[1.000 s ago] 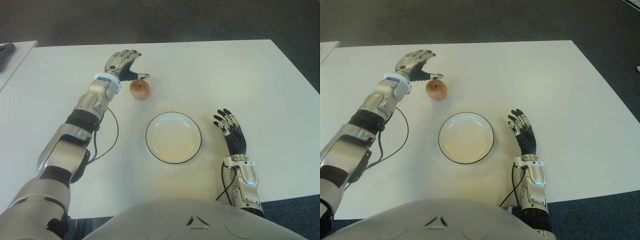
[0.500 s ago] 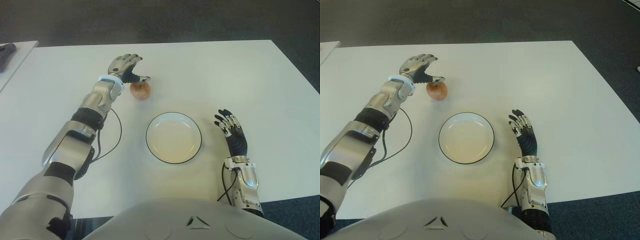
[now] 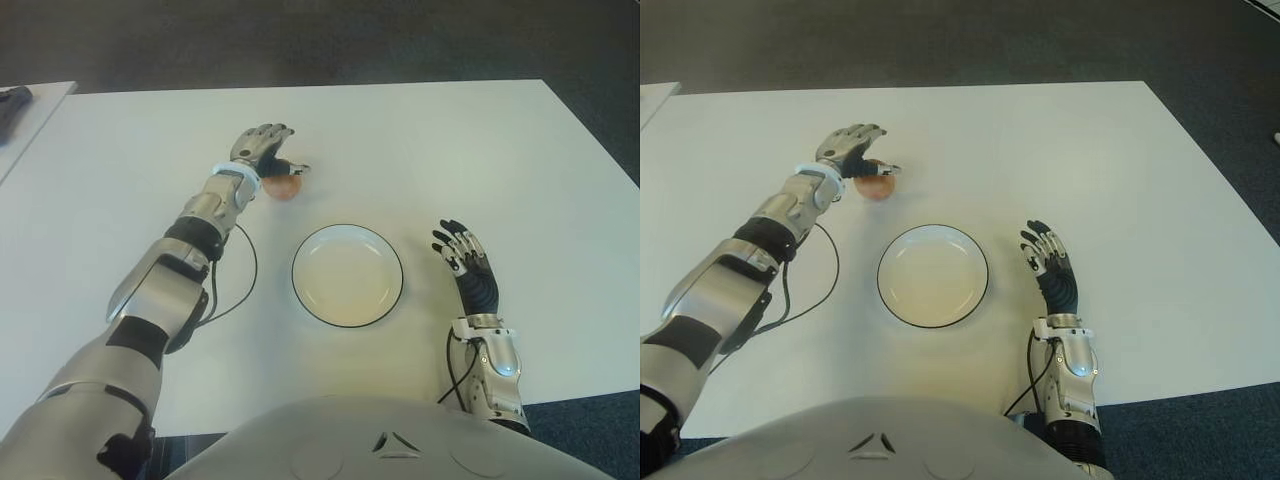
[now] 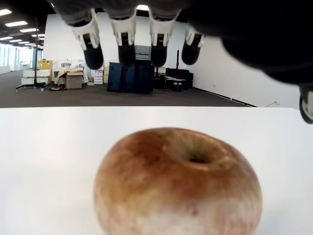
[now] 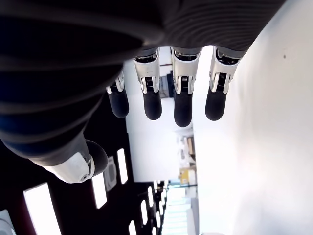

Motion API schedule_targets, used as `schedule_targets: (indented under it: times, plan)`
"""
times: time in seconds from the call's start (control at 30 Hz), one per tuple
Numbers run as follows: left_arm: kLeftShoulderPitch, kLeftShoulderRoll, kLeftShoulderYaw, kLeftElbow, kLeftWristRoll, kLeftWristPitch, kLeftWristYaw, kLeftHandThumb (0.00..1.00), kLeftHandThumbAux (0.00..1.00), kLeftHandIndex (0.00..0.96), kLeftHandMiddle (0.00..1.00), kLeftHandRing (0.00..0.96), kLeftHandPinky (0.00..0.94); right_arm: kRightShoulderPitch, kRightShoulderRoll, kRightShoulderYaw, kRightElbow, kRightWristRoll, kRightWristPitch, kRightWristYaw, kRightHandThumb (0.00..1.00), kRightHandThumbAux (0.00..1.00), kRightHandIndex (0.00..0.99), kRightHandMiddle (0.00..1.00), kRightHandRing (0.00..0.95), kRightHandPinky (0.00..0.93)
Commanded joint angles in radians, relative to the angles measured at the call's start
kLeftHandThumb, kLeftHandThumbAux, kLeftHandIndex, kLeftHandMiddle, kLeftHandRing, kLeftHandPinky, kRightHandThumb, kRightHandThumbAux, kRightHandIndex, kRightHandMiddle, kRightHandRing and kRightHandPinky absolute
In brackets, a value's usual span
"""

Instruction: Put the apples into the plate.

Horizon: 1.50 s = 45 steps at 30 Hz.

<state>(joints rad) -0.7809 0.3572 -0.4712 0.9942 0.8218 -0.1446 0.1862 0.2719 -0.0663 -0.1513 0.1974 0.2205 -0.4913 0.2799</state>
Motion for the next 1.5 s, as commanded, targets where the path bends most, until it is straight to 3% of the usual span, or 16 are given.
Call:
schedule_targets:
  times: [0.03,0.87,1.5]
  plan:
    - [0.005,-0.019,-0.019,0.052,-0.012,-0.014,0.029,0.374,0.247,0.047,0.04,0.041,0.098,0.03,-0.007,-0.01,0.012,-0.002,0.027,-0.008,0.311,0.574,0.134,0.152,0.164,0.199]
    - [0.036,-0.093,-0.052,0.201,-0.036,-0.033,0.115,0.354,0.266,0.028,0.023,0.03,0.096,0.056,-0.021,-0.036,-0.018,0.015,0.069,-0.017,0.314,0.6,0.136,0.168,0.186,0.221]
    - [0.043,-0.125,-0.073,0.262,-0.059,-0.018,0.124,0.379,0.291,0.038,0.022,0.028,0.094,0.043,-0.019,-0.06,0.046,0.033,-0.029,0.02,0.321,0.605,0.154,0.168,0.189,0.241]
